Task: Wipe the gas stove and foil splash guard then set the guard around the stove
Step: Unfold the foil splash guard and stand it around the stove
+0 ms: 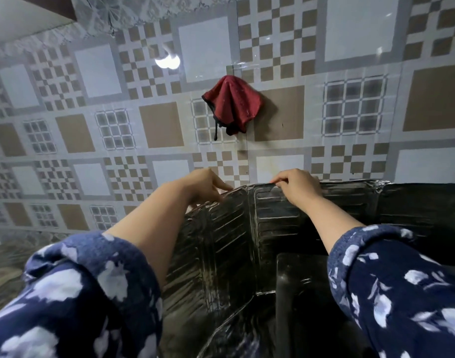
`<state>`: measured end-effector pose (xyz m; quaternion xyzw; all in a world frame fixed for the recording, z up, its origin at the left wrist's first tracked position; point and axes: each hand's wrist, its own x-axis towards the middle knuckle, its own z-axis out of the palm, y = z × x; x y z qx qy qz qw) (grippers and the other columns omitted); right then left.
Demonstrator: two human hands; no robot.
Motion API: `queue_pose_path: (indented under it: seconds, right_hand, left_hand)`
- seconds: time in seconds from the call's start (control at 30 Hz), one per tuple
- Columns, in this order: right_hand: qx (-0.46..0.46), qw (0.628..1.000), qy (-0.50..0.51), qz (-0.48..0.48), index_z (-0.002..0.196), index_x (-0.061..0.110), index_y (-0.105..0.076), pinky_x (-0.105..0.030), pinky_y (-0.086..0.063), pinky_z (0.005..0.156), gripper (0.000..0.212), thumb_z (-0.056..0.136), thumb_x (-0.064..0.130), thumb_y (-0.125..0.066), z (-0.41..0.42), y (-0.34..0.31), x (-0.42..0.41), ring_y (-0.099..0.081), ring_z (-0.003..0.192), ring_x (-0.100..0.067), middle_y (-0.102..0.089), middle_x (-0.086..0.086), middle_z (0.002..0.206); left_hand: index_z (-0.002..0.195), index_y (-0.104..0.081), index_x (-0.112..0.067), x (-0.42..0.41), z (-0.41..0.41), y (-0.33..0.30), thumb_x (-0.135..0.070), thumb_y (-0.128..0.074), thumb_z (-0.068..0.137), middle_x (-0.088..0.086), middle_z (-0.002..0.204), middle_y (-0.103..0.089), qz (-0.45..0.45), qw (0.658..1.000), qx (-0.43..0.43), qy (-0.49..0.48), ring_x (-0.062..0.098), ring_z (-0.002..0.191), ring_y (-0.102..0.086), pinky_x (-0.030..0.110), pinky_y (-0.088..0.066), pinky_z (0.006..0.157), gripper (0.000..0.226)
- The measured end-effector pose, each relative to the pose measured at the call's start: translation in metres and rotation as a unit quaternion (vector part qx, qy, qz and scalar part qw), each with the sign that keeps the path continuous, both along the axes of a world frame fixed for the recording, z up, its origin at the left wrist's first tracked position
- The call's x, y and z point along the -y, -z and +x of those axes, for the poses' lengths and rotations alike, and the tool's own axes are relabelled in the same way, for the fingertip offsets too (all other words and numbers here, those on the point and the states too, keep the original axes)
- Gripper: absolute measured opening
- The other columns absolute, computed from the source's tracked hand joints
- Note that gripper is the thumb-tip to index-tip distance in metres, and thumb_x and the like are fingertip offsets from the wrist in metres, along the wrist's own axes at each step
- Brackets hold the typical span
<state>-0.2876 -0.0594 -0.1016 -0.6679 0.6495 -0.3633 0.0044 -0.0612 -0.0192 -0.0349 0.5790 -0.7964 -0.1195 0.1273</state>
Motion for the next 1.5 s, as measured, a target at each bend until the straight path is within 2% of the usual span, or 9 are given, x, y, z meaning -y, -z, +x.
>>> queue_pose_path:
  seconds: [0.1,0.2,0.3,0.47,0.63,0.97,1.2,1.4,1.5]
  right_hand:
    - [-0.035,0.998,-0.045,-0.007,0.111,0.039,-0.067,-0.036,-0.031,0.098,0.022,0.093,0.033,-0.055,0.013,-0.002,-0.004,-0.056,0.114,-0.018,-0.065,0.011,0.122]
    - [-0.003,0.997,-0.079,-0.012,0.108,0.037,-0.069,-0.037,-0.030,0.099,0.020,0.094,0.033,-0.054,0.027,0.002,-0.005,-0.055,0.115,-0.018,-0.066,0.010,0.121]
    - [-0.002,0.998,-0.063,-0.009,0.103,0.036,-0.070,-0.037,-0.029,0.097,0.020,0.095,0.031,-0.053,0.030,0.002,-0.003,-0.055,0.113,-0.019,-0.067,0.009,0.119]
    - [-0.008,0.999,-0.036,0.007,0.098,0.036,-0.072,-0.036,-0.029,0.094,0.023,0.096,0.026,-0.051,0.025,-0.004,0.000,-0.056,0.112,-0.019,-0.068,0.010,0.117]
    - [-0.004,1.000,-0.008,-0.003,0.100,0.036,-0.071,-0.036,-0.031,0.094,0.025,0.097,0.026,-0.048,0.019,0.002,-0.002,-0.056,0.111,-0.020,-0.067,0.008,0.118]
    - [-0.032,0.999,-0.026,0.000,0.114,0.037,-0.066,-0.038,-0.029,0.097,0.030,0.098,0.023,-0.045,0.011,0.007,-0.002,-0.054,0.114,-0.022,-0.064,0.005,0.125]
    - [-0.025,0.999,-0.016,0.012,0.110,0.035,-0.069,-0.037,-0.041,0.096,0.038,0.097,0.011,-0.042,0.011,-0.001,-0.008,-0.057,0.112,-0.026,-0.065,0.002,0.125]
    - [-0.016,1.000,-0.005,0.007,0.111,0.036,-0.069,-0.040,-0.048,0.094,0.037,0.097,0.013,-0.044,0.015,0.007,-0.006,-0.057,0.110,-0.029,-0.065,0.002,0.125]
    - [-0.023,1.000,-0.002,-0.003,0.114,0.036,-0.067,-0.040,-0.043,0.098,0.036,0.097,0.013,-0.044,0.014,0.009,-0.005,-0.056,0.113,-0.029,-0.064,0.002,0.127]
  left_hand:
    - [0.120,-0.067,-0.023,-0.001,0.008,0.002,-0.007,-0.064,0.088,-0.008,0.073,-0.064,-0.004,1.000,-0.022,-0.014,0.008,0.053,-0.044,0.019,-0.043,0.054,0.037]
    - [0.122,-0.066,-0.022,-0.005,0.009,0.010,-0.008,-0.064,0.088,0.000,0.109,-0.071,-0.031,0.999,-0.022,-0.009,0.002,0.063,-0.048,0.021,-0.042,0.072,0.037]
    - [0.124,-0.064,-0.023,-0.013,0.007,0.011,-0.009,-0.060,0.090,0.009,0.119,-0.067,-0.025,0.999,-0.039,-0.009,0.003,0.067,-0.053,0.031,-0.049,0.079,0.037]
    - [0.126,-0.062,-0.019,-0.021,-0.012,0.009,-0.015,-0.062,0.090,0.005,0.083,-0.068,0.023,0.994,-0.107,-0.006,0.006,0.050,-0.053,0.016,-0.051,0.043,0.037]
    - [0.125,-0.063,-0.016,-0.024,-0.031,0.016,-0.016,-0.061,0.092,0.009,0.107,-0.068,0.013,0.986,-0.165,-0.015,0.009,0.060,-0.057,0.012,-0.051,0.046,0.034]
    - [0.122,-0.065,-0.023,-0.034,-0.036,0.030,-0.023,-0.056,0.094,-0.001,0.089,-0.068,0.035,0.959,-0.278,-0.045,0.008,0.060,-0.058,0.018,-0.048,0.042,0.029]
    - [0.123,-0.063,-0.009,-0.049,-0.049,0.033,-0.015,-0.059,0.093,0.003,0.081,-0.068,0.084,0.915,-0.389,-0.060,0.008,0.055,-0.064,0.017,-0.051,0.043,0.030]
    - [0.125,-0.060,-0.009,-0.051,-0.056,0.037,-0.015,-0.056,0.095,0.004,0.081,-0.065,0.083,0.901,-0.418,-0.081,0.011,0.060,-0.060,0.016,-0.050,0.039,0.031]
    - [0.126,-0.061,-0.015,-0.049,-0.054,0.038,-0.025,-0.050,0.098,0.000,0.085,-0.061,0.055,0.926,-0.363,-0.089,0.009,0.065,-0.055,0.016,-0.045,0.036,0.031]
